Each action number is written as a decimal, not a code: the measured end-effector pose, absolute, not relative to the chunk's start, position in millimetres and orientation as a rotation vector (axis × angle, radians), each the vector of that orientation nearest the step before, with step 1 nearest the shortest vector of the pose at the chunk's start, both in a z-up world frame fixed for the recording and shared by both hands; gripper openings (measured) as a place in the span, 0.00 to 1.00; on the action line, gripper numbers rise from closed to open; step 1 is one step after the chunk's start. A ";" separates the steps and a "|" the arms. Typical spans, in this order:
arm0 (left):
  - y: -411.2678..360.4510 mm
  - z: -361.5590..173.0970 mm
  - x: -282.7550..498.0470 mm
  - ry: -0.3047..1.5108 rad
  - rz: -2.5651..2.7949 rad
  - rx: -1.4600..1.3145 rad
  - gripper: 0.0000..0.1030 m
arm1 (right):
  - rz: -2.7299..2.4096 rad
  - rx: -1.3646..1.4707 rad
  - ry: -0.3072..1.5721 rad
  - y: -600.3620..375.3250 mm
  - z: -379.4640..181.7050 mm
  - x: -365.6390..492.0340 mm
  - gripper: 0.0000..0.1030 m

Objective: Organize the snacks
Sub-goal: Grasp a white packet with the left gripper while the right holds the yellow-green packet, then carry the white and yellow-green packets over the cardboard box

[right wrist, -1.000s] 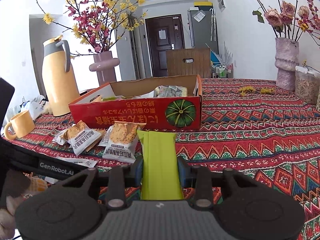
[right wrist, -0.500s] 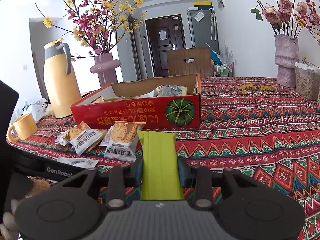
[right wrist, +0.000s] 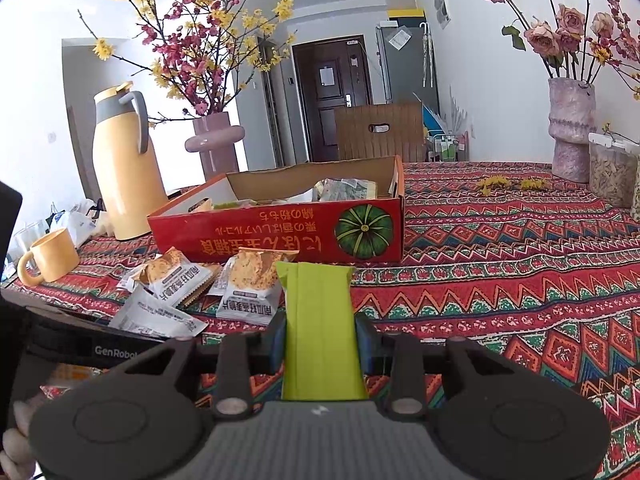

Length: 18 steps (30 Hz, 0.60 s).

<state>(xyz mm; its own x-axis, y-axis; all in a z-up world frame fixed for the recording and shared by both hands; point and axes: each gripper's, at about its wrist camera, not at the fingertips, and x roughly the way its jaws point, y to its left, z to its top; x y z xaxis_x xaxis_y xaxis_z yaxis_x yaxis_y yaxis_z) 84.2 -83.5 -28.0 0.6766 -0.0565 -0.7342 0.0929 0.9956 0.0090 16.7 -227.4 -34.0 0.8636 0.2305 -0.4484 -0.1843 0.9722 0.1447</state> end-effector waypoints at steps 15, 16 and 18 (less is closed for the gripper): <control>-80.8 -19.2 71.0 0.754 -0.163 0.044 0.16 | 0.216 0.085 0.478 -222.0 -30.3 11.1 0.33; -80.3 -18.6 70.5 0.750 -0.165 0.043 0.16 | 0.215 0.085 0.478 -221.8 -30.4 11.3 0.33; -79.4 -17.0 69.6 0.740 -0.170 0.039 0.16 | 0.215 0.083 0.478 -221.5 -30.1 11.5 0.33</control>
<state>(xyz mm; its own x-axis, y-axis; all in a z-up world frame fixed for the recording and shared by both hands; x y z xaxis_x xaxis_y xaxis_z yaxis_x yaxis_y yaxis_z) 69.6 -79.4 -17.0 0.7255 -0.1404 -0.6737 0.1678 0.9855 -0.0247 11.5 -221.5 -30.1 0.8657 0.2245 -0.4475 -0.1855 0.9740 0.1297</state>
